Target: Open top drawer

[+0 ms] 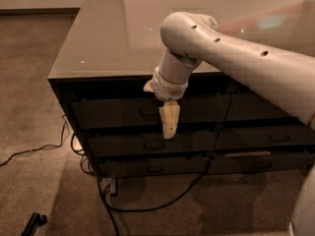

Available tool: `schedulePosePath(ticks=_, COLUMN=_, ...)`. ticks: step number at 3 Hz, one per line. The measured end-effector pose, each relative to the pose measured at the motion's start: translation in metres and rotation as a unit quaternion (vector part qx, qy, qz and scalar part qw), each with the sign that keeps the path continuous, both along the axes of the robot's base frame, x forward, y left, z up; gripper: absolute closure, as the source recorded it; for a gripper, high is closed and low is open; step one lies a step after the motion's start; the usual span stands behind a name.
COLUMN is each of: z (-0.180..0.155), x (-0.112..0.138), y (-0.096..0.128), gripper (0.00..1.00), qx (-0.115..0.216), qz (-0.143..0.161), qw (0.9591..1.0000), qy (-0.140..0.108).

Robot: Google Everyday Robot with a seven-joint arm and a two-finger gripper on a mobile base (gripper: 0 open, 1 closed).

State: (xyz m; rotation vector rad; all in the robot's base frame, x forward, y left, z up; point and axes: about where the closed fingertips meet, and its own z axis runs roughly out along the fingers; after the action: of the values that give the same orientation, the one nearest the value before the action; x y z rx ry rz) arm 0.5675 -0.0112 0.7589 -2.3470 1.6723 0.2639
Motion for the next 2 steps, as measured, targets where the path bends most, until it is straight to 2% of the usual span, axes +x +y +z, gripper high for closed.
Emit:
schedulePosePath(ticks=1, z=-0.022, x=0.016, y=-0.01, gripper=0.0, qx=-0.02, qz=-0.023, qw=0.9995, qy=0.004)
schedulePosePath(ticks=2, z=-0.033, x=0.029, y=-0.035, gripper=0.0, qx=-0.034, qz=-0.059, qw=0.9977, qy=0.003)
